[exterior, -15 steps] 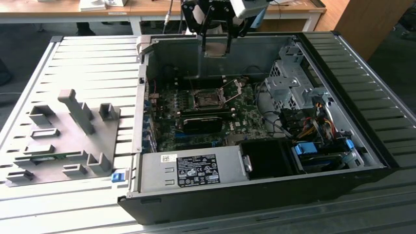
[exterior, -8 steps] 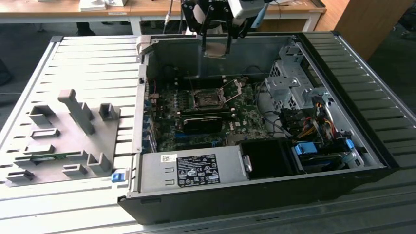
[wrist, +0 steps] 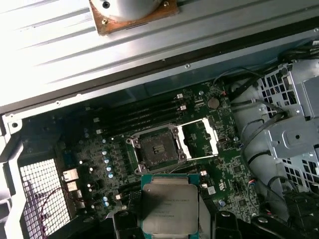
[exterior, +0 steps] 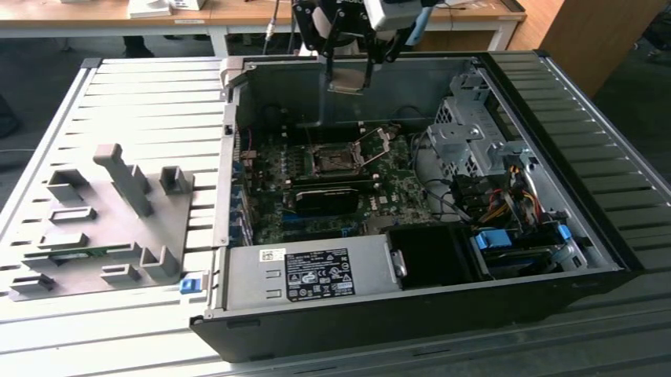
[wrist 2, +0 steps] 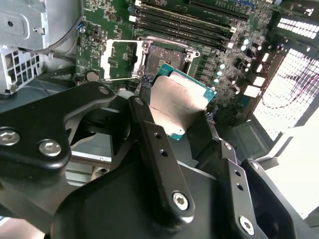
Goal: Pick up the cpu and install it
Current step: 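Place the cpu into insertion slot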
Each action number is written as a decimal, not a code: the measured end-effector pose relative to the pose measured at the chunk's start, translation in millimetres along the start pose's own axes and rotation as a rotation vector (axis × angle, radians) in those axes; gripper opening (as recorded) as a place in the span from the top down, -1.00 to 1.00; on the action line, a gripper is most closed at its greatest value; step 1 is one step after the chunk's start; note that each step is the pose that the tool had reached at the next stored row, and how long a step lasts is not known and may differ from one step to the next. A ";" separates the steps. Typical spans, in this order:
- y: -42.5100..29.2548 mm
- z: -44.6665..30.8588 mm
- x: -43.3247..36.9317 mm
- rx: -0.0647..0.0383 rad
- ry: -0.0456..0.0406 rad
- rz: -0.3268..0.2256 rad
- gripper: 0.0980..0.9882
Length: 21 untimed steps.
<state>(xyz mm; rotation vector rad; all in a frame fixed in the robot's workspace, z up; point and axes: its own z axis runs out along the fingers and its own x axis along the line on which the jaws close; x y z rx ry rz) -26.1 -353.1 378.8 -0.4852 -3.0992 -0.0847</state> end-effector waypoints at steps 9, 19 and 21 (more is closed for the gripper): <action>0.4 0.6 0.1 -0.001 -0.0044 0.082 0.00; 1.0 1.0 0.4 -0.001 -0.0091 0.167 0.00; 1.1 1.0 0.4 -0.001 -0.0100 0.185 0.00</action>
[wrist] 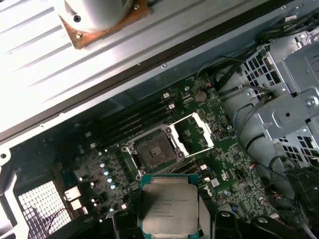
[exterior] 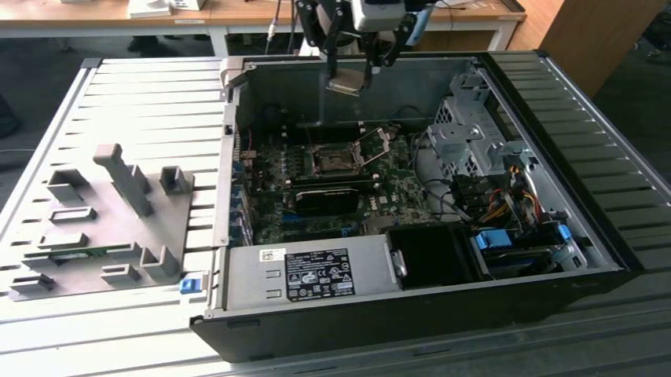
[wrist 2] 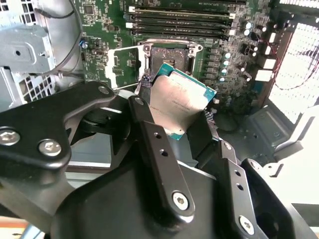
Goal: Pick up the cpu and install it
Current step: 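Place the cpu into insertion slot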
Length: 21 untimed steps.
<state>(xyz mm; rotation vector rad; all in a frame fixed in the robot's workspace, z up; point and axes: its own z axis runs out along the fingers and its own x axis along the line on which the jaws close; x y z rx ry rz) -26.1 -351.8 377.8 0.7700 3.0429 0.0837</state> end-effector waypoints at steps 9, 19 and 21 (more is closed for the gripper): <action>0.5 0.5 0.3 -0.001 -0.0052 0.100 0.00; 0.9 0.8 0.4 -0.002 -0.0098 0.185 0.00; 0.9 0.9 0.5 -0.002 -0.0106 0.201 0.00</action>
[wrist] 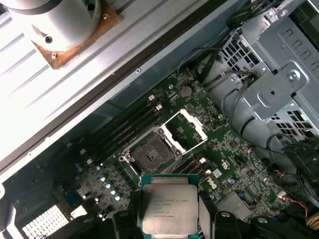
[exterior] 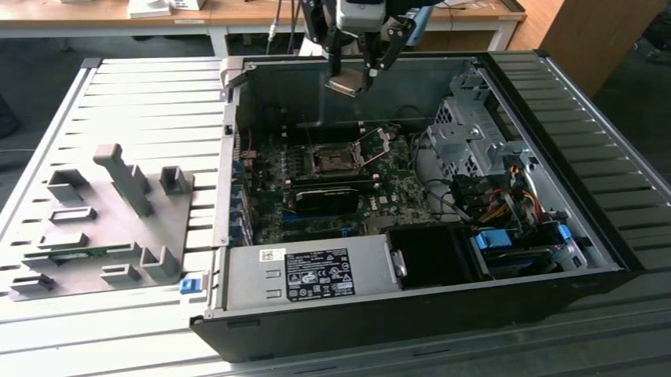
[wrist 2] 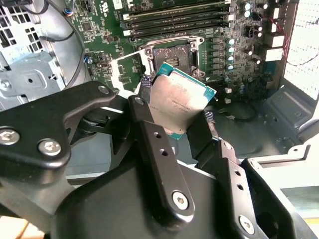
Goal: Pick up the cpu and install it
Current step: 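Place the cpu into insertion slot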
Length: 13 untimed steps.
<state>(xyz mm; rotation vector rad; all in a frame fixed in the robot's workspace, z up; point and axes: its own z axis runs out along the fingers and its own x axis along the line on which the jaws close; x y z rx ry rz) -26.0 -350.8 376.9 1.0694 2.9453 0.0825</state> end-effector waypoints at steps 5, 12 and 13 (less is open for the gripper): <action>0.0 0.1 0.0 0.000 -0.0020 0.038 0.00; 0.1 0.5 0.1 -0.001 -0.0050 0.096 0.00; 0.1 0.6 0.1 -0.001 -0.0055 0.106 0.00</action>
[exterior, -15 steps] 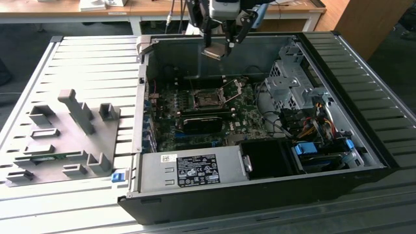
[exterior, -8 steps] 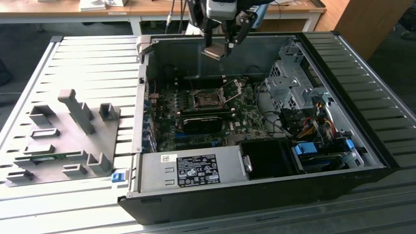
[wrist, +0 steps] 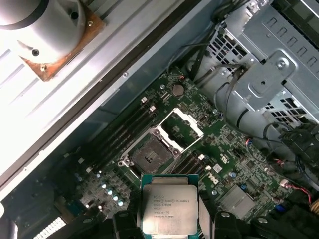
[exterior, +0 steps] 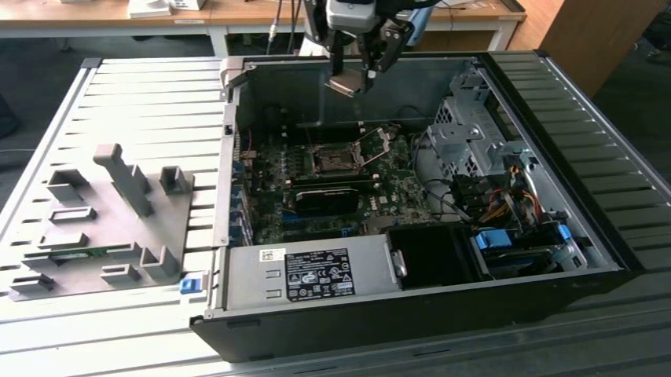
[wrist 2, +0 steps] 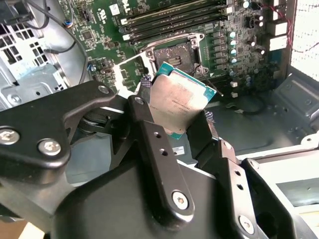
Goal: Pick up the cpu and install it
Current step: 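Place the cpu into insertion slot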
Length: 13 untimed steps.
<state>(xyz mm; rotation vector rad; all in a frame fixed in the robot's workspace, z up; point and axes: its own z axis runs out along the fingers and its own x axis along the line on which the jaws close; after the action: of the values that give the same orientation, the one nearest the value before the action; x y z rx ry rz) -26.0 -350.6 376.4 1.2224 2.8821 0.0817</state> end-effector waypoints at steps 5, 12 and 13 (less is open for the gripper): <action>0.0 0.2 0.0 0.000 -0.0020 0.038 0.00; 0.0 0.3 0.0 -0.001 -0.0047 0.088 0.00; 0.0 0.4 0.0 -0.001 -0.0051 0.096 0.00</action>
<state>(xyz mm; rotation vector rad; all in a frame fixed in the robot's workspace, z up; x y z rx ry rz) -26.0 -350.6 376.0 1.3583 2.8179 0.0806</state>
